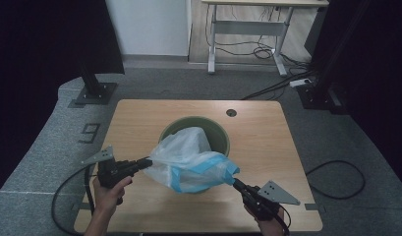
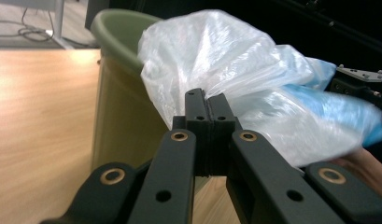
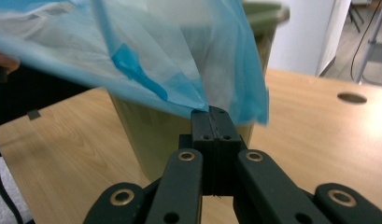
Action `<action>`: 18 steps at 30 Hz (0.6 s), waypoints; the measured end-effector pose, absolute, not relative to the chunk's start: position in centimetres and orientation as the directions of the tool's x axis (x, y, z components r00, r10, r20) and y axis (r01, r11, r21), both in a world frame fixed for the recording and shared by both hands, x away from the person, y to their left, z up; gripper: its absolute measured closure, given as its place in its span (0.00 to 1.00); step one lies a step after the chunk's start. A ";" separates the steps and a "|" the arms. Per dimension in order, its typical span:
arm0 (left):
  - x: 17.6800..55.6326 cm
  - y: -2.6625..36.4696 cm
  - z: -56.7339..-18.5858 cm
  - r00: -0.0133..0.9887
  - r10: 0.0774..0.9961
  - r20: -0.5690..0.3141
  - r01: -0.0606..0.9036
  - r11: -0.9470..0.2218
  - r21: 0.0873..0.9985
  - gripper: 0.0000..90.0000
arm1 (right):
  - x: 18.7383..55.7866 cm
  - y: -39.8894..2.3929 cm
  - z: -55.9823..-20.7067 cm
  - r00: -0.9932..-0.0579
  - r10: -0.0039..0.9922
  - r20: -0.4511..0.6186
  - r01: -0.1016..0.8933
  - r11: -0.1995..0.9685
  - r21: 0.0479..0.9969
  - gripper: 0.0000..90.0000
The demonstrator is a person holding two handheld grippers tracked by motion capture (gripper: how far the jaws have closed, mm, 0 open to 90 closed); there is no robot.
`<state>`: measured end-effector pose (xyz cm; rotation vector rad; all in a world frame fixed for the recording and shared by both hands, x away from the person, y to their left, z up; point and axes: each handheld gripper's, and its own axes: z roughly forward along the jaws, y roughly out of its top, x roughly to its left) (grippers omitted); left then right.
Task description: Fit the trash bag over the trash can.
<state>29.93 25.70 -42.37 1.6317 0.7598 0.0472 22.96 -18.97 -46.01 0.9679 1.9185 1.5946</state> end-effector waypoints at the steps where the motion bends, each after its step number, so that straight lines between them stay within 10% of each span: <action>1: 30.0 25.7 -42.6 0.775 0.501 -0.386 0.450 -0.008 0.893 0.99 | 23.1 -18.9 -46.4 -0.643 0.760 0.091 0.235 0.083 0.968 0.99; 18: 32.1 25.2 -44.0 0.717 0.564 -0.409 0.481 0.024 0.877 0.99 | 25.2 -18.9 -49.7 -0.590 0.797 0.128 0.321 0.086 0.943 0.99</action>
